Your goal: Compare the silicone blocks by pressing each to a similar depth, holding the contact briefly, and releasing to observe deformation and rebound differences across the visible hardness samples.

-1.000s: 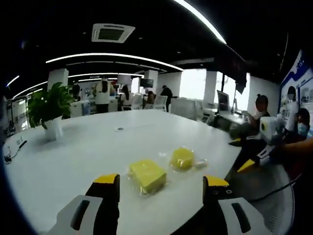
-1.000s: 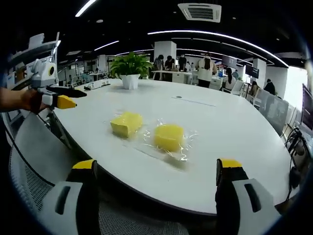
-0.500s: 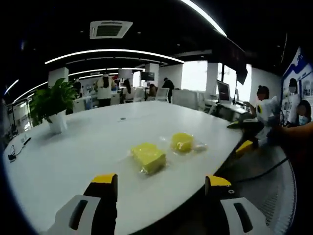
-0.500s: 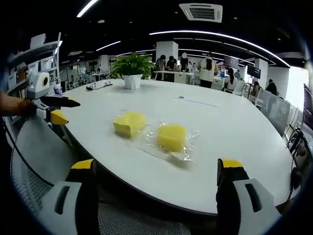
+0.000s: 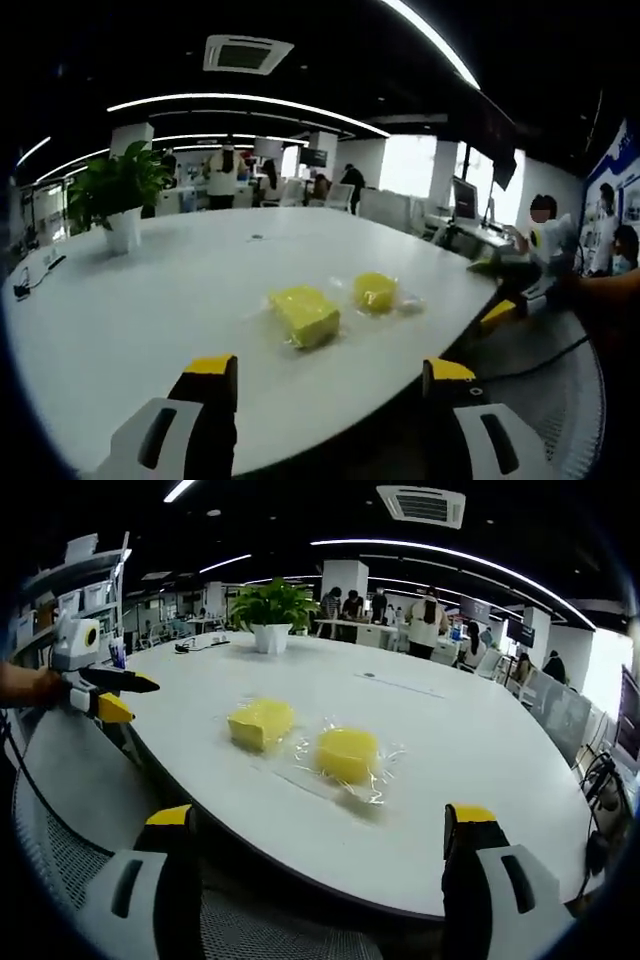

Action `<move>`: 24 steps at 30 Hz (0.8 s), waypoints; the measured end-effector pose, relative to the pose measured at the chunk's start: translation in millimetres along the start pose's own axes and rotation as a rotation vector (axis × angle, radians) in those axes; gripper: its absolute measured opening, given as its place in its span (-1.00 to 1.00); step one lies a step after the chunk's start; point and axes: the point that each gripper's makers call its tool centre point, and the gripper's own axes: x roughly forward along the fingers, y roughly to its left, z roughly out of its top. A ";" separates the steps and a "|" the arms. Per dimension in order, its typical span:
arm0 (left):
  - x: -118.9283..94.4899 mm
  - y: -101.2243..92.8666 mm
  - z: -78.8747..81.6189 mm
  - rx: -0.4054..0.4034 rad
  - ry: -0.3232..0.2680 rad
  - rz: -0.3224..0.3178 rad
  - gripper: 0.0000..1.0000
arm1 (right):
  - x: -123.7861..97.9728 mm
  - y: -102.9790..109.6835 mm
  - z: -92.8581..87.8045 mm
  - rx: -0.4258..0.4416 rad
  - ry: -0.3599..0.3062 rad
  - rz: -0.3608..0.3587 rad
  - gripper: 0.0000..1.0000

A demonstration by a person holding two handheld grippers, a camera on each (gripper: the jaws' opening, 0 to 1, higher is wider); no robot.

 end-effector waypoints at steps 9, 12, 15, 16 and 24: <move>2.2 1.6 0.7 -0.028 -0.004 -0.008 0.65 | 0.3 -4.0 1.3 0.009 -0.009 -0.023 0.92; 1.8 1.2 0.4 -0.035 -0.005 -0.009 0.65 | 0.2 -4.1 2.0 0.012 -0.012 -0.025 0.92; 1.5 1.3 -0.6 -0.037 -0.003 -0.004 0.67 | 0.5 -3.7 2.3 0.012 -0.015 -0.024 0.92; 1.6 1.0 -0.7 -0.036 -0.002 -0.003 0.69 | 0.5 -3.7 2.5 0.011 -0.017 -0.024 0.92; 2.6 2.8 -2.3 -0.032 0.003 0.013 0.70 | 0.8 -4.3 3.5 0.010 -0.024 -0.025 0.89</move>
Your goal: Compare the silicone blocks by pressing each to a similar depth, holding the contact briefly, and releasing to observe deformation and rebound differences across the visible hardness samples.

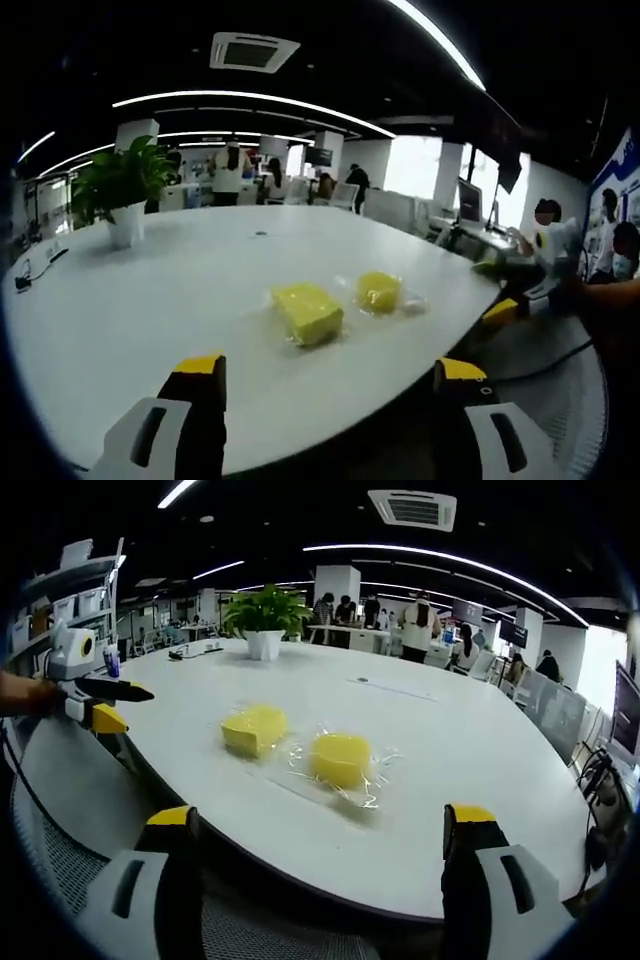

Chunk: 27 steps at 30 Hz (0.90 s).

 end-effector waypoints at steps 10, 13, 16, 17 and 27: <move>0.9 -1.6 -0.5 0.008 0.006 0.001 0.62 | 0.1 0.8 3.1 0.014 -0.021 0.011 0.92; 1.2 -0.7 -1.3 -0.007 0.008 -0.005 0.63 | -0.3 0.1 5.6 0.027 -0.034 0.011 0.92; 1.2 -3.2 -0.8 -0.001 0.007 -0.019 0.68 | -0.5 -0.2 6.7 0.034 -0.040 0.011 0.92; 0.9 -4.1 -0.1 -0.001 0.005 -0.025 0.70 | -0.6 -0.1 7.0 0.036 -0.042 0.011 0.92; 6.4 -9.1 23.7 0.063 0.014 -0.073 0.68 | -2.4 0.7 11.3 0.066 -0.064 0.021 0.92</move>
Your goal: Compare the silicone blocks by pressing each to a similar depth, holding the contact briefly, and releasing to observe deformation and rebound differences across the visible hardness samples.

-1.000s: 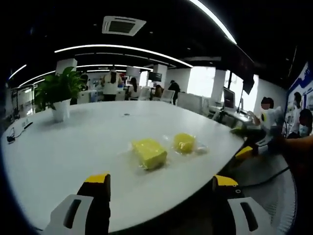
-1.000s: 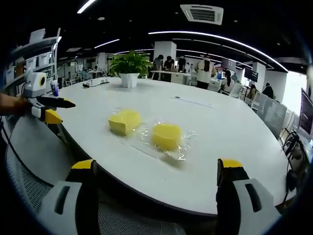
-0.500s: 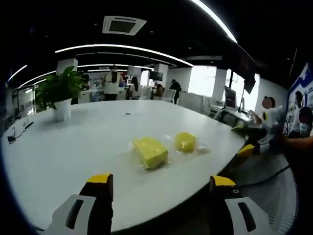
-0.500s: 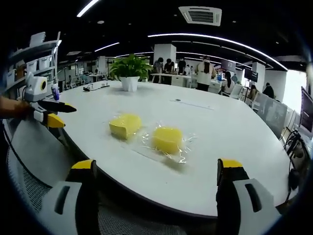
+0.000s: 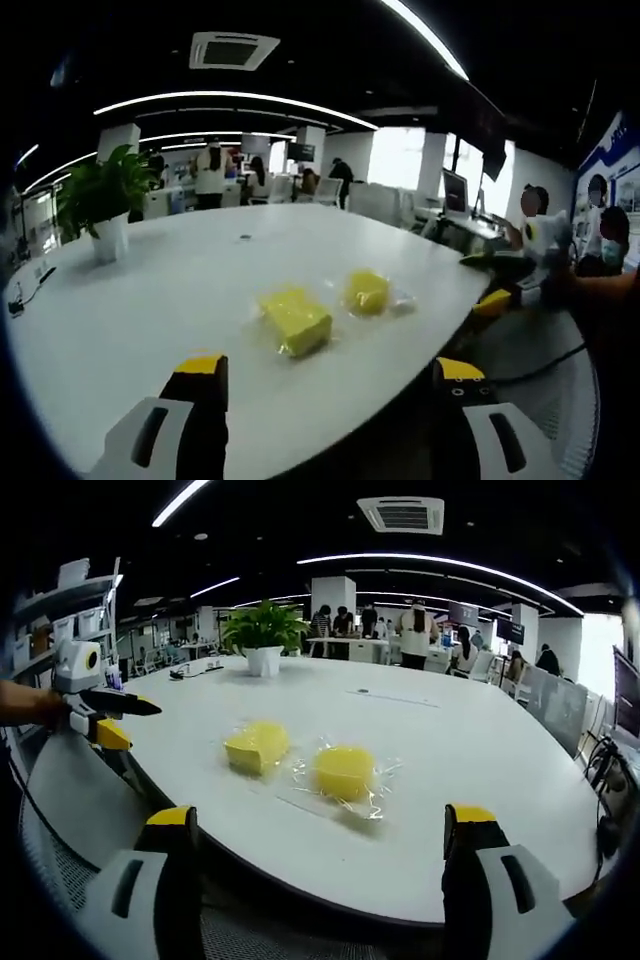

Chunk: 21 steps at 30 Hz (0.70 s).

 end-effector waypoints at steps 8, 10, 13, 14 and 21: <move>27.1 -4.5 35.8 0.002 -0.049 -0.041 0.62 | 0.0 -1.4 2.2 0.012 -0.012 -0.007 0.92; 33.5 -4.7 37.1 0.033 -0.045 -0.029 0.60 | 0.0 -1.7 2.5 0.012 -0.013 -0.009 0.92; 44.9 -2.4 36.7 0.055 -0.027 -0.013 0.52 | 0.1 -1.9 2.9 0.011 -0.015 -0.011 0.92; 48.2 -2.7 37.2 0.047 -0.025 -0.016 0.50 | 0.5 -2.2 2.7 0.011 -0.014 -0.013 0.92; 81.0 -15.7 48.5 -0.033 -0.046 -0.056 0.47 | 1.3 -3.9 1.8 0.013 -0.012 -0.020 0.92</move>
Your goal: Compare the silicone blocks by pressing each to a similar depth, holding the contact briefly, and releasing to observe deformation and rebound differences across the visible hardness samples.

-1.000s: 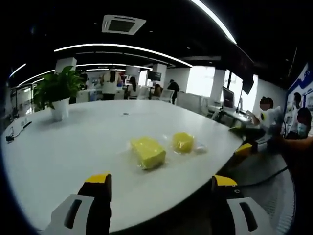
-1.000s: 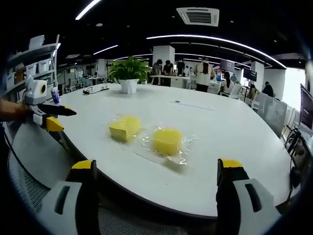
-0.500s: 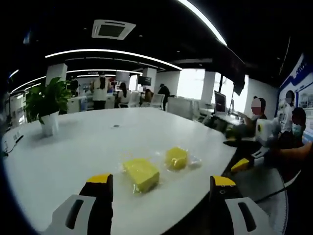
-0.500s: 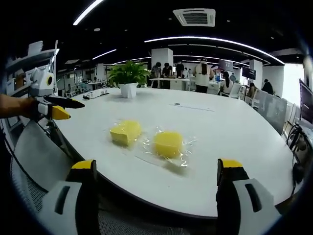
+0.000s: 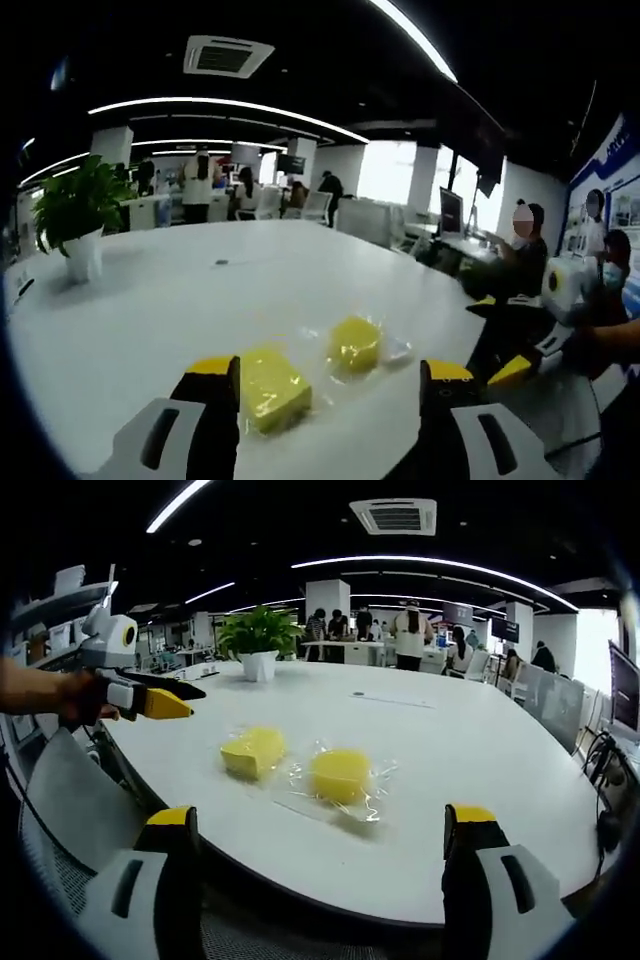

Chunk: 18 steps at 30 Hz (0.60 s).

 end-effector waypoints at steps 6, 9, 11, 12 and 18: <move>27.2 -4.7 -3.8 0.033 0.050 -0.011 0.22 | -0.4 -1.6 1.4 0.016 -0.005 -0.001 0.92; 40.8 -6.2 -7.4 -0.031 0.063 -0.027 0.22 | -0.5 -2.1 0.8 0.012 -0.001 -0.004 0.90; 50.0 -5.6 -9.4 -0.040 0.069 -0.030 0.22 | -0.4 -2.5 0.2 0.010 0.000 -0.006 0.90; 55.3 -5.2 -10.8 -0.048 0.073 -0.033 0.21 | -0.3 -2.8 0.0 0.009 0.000 -0.008 0.90; 77.4 -2.4 -17.0 -0.098 0.104 -0.044 0.15 | -0.4 -1.6 -3.3 -0.008 0.019 0.001 0.87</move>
